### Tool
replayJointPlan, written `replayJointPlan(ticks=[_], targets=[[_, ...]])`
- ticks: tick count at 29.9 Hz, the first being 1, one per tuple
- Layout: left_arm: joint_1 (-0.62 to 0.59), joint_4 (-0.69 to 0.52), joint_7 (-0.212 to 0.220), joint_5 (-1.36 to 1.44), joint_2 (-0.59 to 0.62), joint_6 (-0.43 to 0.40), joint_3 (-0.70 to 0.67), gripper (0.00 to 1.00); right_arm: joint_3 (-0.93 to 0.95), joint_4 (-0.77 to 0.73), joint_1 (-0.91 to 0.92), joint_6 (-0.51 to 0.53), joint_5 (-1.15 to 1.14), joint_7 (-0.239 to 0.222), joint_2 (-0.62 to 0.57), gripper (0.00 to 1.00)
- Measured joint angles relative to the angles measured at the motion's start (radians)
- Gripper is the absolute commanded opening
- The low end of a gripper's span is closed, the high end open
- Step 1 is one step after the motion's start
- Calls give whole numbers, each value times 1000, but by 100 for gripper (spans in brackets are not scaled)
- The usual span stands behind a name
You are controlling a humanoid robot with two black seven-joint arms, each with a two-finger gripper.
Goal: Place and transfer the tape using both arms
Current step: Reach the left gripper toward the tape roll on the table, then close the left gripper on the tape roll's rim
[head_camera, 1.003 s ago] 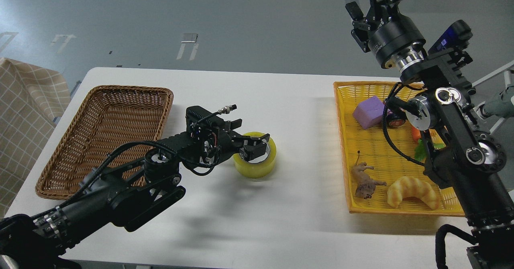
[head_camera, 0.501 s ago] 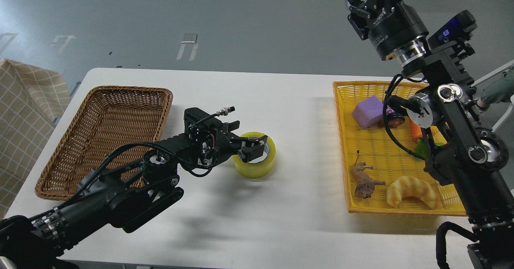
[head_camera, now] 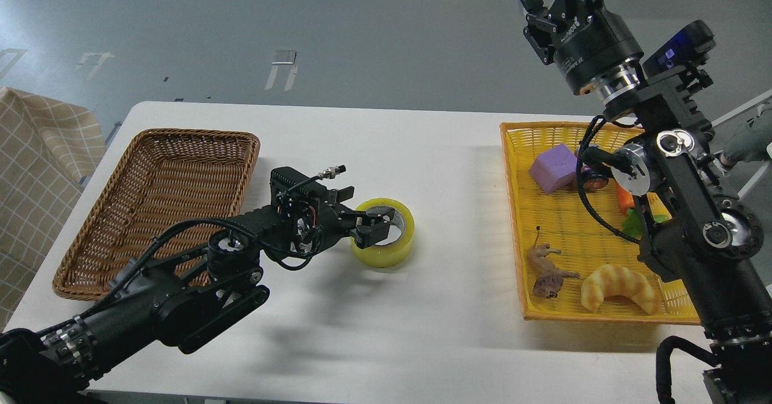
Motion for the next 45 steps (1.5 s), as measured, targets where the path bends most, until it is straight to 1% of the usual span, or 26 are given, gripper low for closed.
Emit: replayJointPlan(ticks=[11, 12, 15, 17, 19, 20, 21, 22, 25, 27, 33, 37, 41, 45], targets=[[5, 16, -10, 0, 4, 1, 0, 91, 1, 1, 0, 0, 0, -4, -30, 100], [5, 20, -10, 0, 4, 1, 0, 89, 0, 1, -1, 0, 0, -5, -34, 100], [5, 25, -18, 0, 1, 1, 0, 75, -2, 2, -4, 0, 0, -7, -42, 100], [5, 29, -41, 0, 0, 1, 7, 75, -3, 1, -5, 0, 0, -7, -44, 100], [5, 36, -65, 0, 0, 1, 18, 71, -3, -1, -5, 0, 0, -7, -44, 100], [4, 39, -72, 0, 2, 1, 23, 67, -3, -2, -5, 0, 0, -7, -42, 100], [4, 41, -76, 0, 3, 1, 26, 60, -2, -2, -5, 0, 0, -7, -41, 100], [4, 42, -79, 0, 4, 1, 27, 55, -2, -2, -5, 0, -1, -7, -40, 100], [0, 43, -89, 0, 6, 1, 29, 52, -2, -3, -6, 0, -1, -7, -39, 100], [0, 45, -95, 0, 6, 1, 30, 46, -2, -3, -7, 0, -2, -7, -39, 100], [1, 63, -89, 0, 4, -1, 30, 35, -2, -3, -13, -5, -2, -7, -40, 100], [-2, 67, -86, 0, 3, -1, 29, 34, -1, -4, -18, -10, -2, -7, -41, 100], [-6, 67, -85, 0, 3, -1, 29, 27, 3, -4, -22, -14, -2, -7, -42, 100], [-8, 67, -85, 0, 3, -1, 29, 25, 5, -4, -27, -16, -2, -7, -39, 100]])
